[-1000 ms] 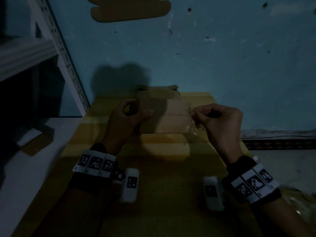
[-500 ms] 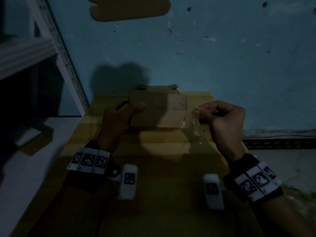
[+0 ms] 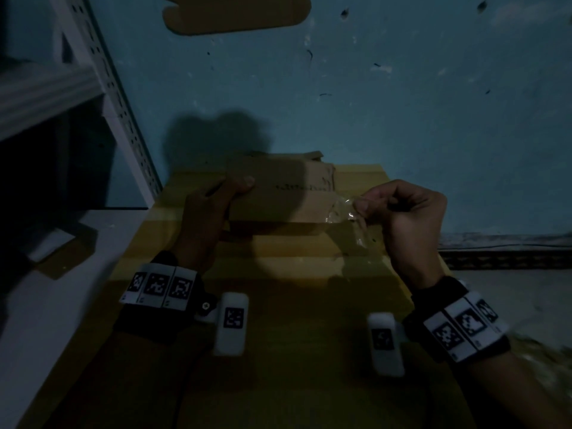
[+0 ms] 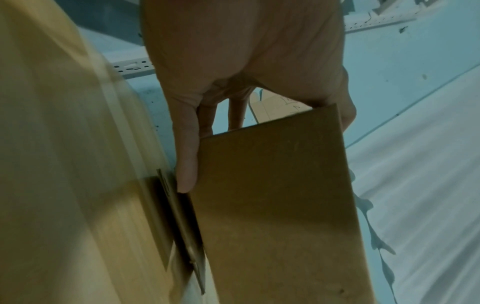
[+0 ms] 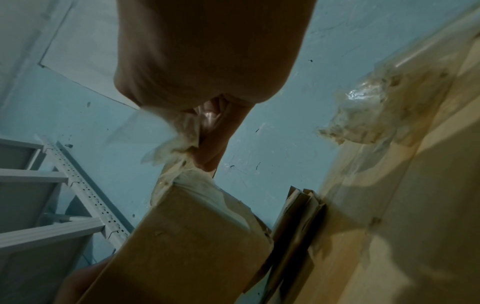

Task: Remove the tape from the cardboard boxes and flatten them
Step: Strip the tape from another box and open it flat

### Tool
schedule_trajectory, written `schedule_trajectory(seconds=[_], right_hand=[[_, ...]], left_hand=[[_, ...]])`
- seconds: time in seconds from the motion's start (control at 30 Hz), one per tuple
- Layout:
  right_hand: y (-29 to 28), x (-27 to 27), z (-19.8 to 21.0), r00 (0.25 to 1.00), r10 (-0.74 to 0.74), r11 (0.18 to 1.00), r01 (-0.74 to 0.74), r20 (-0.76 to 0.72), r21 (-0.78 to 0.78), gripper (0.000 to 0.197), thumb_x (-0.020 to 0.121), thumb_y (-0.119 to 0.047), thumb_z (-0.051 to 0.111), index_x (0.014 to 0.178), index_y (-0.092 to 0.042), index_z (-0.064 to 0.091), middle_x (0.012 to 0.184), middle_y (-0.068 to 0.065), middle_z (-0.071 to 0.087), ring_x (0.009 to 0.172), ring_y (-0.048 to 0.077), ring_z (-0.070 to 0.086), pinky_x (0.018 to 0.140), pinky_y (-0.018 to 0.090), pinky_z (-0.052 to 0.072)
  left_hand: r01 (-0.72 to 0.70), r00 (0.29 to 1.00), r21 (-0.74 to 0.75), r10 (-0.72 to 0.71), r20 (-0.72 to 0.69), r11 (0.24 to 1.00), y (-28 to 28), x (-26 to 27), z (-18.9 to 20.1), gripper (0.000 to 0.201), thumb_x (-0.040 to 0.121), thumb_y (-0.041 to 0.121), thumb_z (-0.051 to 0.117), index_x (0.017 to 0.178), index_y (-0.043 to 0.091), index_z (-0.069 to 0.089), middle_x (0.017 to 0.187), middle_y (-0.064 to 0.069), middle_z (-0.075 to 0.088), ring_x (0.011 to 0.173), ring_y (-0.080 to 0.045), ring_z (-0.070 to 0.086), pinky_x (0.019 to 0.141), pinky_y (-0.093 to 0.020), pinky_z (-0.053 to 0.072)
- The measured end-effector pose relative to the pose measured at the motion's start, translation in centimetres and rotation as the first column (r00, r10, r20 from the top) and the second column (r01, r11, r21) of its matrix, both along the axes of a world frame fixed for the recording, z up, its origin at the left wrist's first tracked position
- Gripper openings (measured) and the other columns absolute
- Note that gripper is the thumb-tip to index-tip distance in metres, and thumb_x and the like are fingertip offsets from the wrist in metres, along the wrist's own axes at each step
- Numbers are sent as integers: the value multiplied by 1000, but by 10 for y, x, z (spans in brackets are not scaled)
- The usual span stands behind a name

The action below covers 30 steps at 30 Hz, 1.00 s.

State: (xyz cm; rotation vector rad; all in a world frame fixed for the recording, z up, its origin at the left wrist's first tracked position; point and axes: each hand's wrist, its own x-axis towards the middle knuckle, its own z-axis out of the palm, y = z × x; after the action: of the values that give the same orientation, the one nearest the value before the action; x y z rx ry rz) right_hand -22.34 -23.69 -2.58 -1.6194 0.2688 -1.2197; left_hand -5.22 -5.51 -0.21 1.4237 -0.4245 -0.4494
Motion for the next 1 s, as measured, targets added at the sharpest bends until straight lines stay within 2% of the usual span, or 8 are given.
schedule_trajectory(seconds=[0.17, 0.3, 0.47, 0.63, 0.77, 0.9, 0.93, 1.0], right_hand=[[2, 0, -1, 998, 57, 998, -56, 21, -21, 23, 77, 14, 73, 70, -8, 70, 58, -2, 67, 51, 17, 59, 52, 25, 50], [2, 1, -1, 997, 65, 998, -65, 28, -18, 21, 71, 12, 68, 68, -9, 69, 57, -2, 67, 50, 16, 58, 51, 23, 47], [0, 2, -4, 991, 121, 992, -118, 58, -39, 42, 62, 28, 49, 66, -11, 67, 57, -1, 65, 48, 17, 55, 49, 22, 45], [2, 2, -2, 976, 187, 982, -183, 115, -42, 43, 64, 27, 51, 76, -10, 68, 54, -1, 62, 41, 16, 52, 48, 18, 41], [4, 2, -1, 970, 208, 978, -205, 129, -40, 33, 73, 23, 57, 78, -8, 67, 52, 0, 61, 39, 15, 51, 48, 19, 42], [-2, 5, -4, 988, 135, 991, -136, 68, 9, 18, 84, 10, 57, 79, -6, 66, 64, 1, 63, 55, 18, 55, 58, 24, 45], [-4, 5, -4, 992, 119, 992, -120, 29, 23, 14, 87, 4, 57, 82, -5, 66, 69, 3, 64, 61, 18, 56, 61, 25, 46], [-7, 6, -5, 994, 106, 994, -104, -42, 37, 16, 92, -6, 51, 88, -5, 67, 77, 8, 64, 70, 21, 59, 67, 26, 49]], left_hand=[[-17, 1000, -7, 17, -7, 1000, 0, 1, 3, 9, 87, 37, 67, 93, 30, 68, 104, -3, 69, 93, -24, 67, 57, -37, 60], [-25, 999, -21, 24, -25, 999, 1, 1, 3, 9, 87, 37, 67, 92, 29, 68, 101, -2, 70, 92, -25, 68, 63, -43, 60], [-42, 998, -15, 41, -51, 999, 1, 3, 1, 11, 87, 39, 68, 92, 30, 69, 85, 8, 74, 78, -15, 72, 71, -49, 60], [-40, 997, 2, 40, -65, 999, 2, 2, 3, 17, 87, 42, 66, 100, 31, 67, 106, -1, 69, 96, -25, 68, 71, -50, 61], [-45, 995, 9, 46, -89, 999, 2, 4, 3, 15, 87, 44, 66, 96, 32, 67, 106, -1, 70, 97, -26, 68, 77, -54, 60], [11, 991, 70, -2, -132, 997, 3, 5, 1, 20, 86, 51, 63, 98, 35, 66, 110, -3, 70, 100, -28, 67, 83, -52, 58], [16, 991, 86, -5, -135, 996, 4, 5, 1, 21, 87, 52, 62, 99, 35, 65, 112, -3, 69, 101, -28, 67, 82, -51, 58], [19, 993, 106, -6, -114, 994, 5, 4, 2, 23, 88, 53, 61, 102, 36, 63, 116, -4, 67, 102, -27, 66, 72, -45, 59]])
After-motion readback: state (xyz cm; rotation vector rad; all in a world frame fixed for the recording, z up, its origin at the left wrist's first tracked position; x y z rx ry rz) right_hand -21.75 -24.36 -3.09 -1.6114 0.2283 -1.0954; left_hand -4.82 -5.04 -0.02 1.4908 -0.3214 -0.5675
